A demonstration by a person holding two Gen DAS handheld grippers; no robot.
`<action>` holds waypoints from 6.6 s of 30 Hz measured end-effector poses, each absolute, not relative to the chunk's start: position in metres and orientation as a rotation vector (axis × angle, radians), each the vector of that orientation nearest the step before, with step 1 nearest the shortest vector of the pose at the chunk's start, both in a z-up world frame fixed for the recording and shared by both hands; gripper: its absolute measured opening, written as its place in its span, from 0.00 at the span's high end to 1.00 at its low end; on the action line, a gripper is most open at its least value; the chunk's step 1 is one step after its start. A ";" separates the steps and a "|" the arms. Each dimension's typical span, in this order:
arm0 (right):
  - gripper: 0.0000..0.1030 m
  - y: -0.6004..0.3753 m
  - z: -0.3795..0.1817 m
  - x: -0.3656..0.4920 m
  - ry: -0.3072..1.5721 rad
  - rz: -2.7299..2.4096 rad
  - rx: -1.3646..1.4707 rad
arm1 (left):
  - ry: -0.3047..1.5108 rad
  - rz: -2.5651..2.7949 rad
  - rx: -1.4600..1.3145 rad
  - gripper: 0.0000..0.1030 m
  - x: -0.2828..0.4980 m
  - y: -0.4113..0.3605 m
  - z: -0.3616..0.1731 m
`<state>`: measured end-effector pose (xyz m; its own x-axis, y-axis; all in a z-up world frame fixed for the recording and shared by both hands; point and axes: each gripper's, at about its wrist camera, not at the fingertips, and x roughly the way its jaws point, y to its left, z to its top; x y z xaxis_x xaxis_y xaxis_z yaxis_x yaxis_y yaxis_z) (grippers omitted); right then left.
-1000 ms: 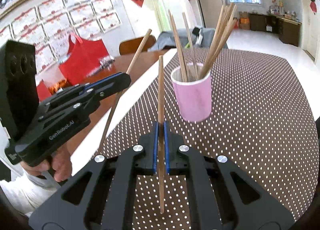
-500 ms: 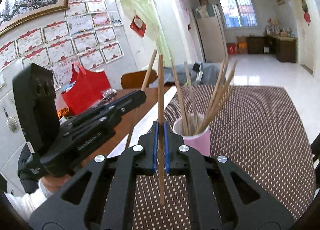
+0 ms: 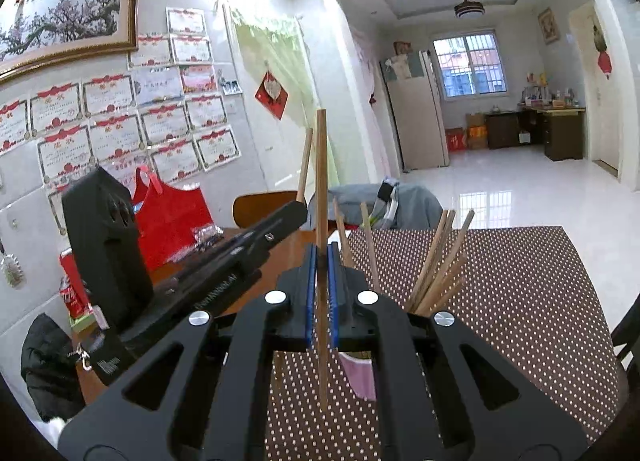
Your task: Organize utensils
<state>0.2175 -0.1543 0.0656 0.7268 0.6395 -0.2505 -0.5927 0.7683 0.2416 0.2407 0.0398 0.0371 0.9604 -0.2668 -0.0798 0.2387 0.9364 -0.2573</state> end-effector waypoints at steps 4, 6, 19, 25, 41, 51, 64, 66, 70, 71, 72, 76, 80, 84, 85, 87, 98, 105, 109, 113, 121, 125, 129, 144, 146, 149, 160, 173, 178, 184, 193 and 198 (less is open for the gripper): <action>0.94 -0.154 0.069 0.226 0.290 0.647 0.151 | 0.057 -0.250 -0.250 0.94 0.253 0.036 0.032; 0.94 -0.154 0.071 0.231 0.283 0.647 0.163 | 0.021 -0.237 -0.253 0.94 0.259 0.035 0.029; 0.94 -0.163 0.058 0.253 0.220 0.569 0.222 | -0.071 -0.186 -0.263 0.94 0.285 0.032 0.016; 0.94 -0.156 0.043 0.259 0.233 0.561 0.221 | -0.061 -0.149 -0.212 0.94 0.291 0.025 0.002; 0.94 -0.144 0.028 0.259 0.300 0.537 0.177 | 0.181 -0.143 -0.188 0.89 0.284 0.036 -0.033; 0.94 -0.138 0.022 0.253 0.325 0.529 0.160 | 0.270 -0.040 -0.069 0.55 0.259 0.033 -0.015; 0.94 -0.128 0.005 0.260 0.385 0.523 0.127 | 0.354 0.035 0.008 0.51 0.256 0.035 -0.008; 0.94 -0.127 0.003 0.262 0.397 0.523 0.126 | 0.359 0.036 0.001 0.51 0.256 0.037 -0.007; 0.93 -0.129 0.000 0.264 0.413 0.531 0.133 | 0.370 0.042 0.005 0.50 0.256 0.035 -0.008; 0.93 -0.130 0.000 0.263 0.410 0.529 0.132 | 0.371 0.044 0.009 0.50 0.256 0.034 -0.008; 0.93 -0.130 0.001 0.262 0.409 0.531 0.129 | 0.371 0.045 0.014 0.50 0.256 0.033 -0.008; 0.91 -0.132 0.007 0.257 0.395 0.523 0.136 | 0.366 0.051 0.015 0.50 0.254 0.030 -0.004; 0.60 -0.142 0.013 0.247 0.368 0.495 0.149 | 0.356 0.051 0.017 0.50 0.247 0.029 0.003; 0.50 -0.154 0.020 0.233 0.330 0.459 0.166 | 0.324 0.053 0.008 0.46 0.237 0.028 0.013; 0.50 -0.157 0.022 0.228 0.323 0.449 0.171 | 0.313 0.055 0.007 0.45 0.234 0.028 0.016; 0.50 -0.161 0.025 0.220 0.307 0.433 0.179 | 0.295 0.050 0.003 0.44 0.229 0.026 0.021; 0.35 -0.175 0.035 0.163 0.259 0.367 0.150 | 0.269 0.009 0.023 0.39 0.172 0.022 0.035; 0.26 -0.184 0.033 0.125 0.256 0.336 0.141 | 0.292 -0.013 0.106 0.39 0.134 0.010 0.030; 0.20 -0.190 0.032 0.102 0.237 0.304 0.122 | 0.296 -0.007 0.122 0.39 0.109 0.006 0.028; 0.17 -0.196 0.030 0.081 0.224 0.279 0.128 | 0.279 0.008 0.099 0.39 0.084 0.007 0.026; 0.13 -0.200 0.022 0.043 0.184 0.237 0.082 | 0.216 -0.008 0.057 0.31 0.044 0.002 0.029; 0.12 -0.198 0.023 0.033 0.152 0.222 0.056 | 0.178 -0.017 0.074 0.28 0.034 -0.008 0.029; 0.11 -0.197 0.024 0.027 0.125 0.207 0.037 | 0.157 -0.026 0.057 0.28 0.031 -0.009 0.028; 0.10 -0.191 0.021 0.028 0.106 0.190 0.011 | 0.162 -0.014 0.032 0.26 0.035 -0.005 0.021; 0.10 -0.190 0.019 0.028 0.112 0.189 0.007 | 0.154 -0.008 0.030 0.26 0.035 -0.003 0.021; 0.10 -0.189 0.018 0.029 0.116 0.189 0.005 | 0.144 -0.003 0.024 0.26 0.036 0.000 0.021; 0.10 -0.188 0.015 0.031 0.128 0.193 0.002 | 0.136 0.014 0.021 0.26 0.037 0.001 0.016; 0.10 -0.189 0.014 0.035 0.145 0.199 0.007 | 0.130 0.023 0.031 0.26 0.036 -0.002 0.016; 0.10 -0.191 0.013 0.036 0.149 0.199 0.010 | 0.131 0.023 0.032 0.26 0.036 -0.002 0.015; 0.10 -0.191 0.010 0.037 0.154 0.195 0.011 | 0.133 0.021 0.030 0.26 0.035 -0.003 0.015; 0.10 -0.190 0.009 0.037 0.161 0.195 0.014 | 0.135 0.022 0.032 0.26 0.036 -0.003 0.013; 0.10 -0.190 0.008 0.037 0.162 0.194 0.014 | 0.136 0.021 0.031 0.26 0.036 -0.003 0.013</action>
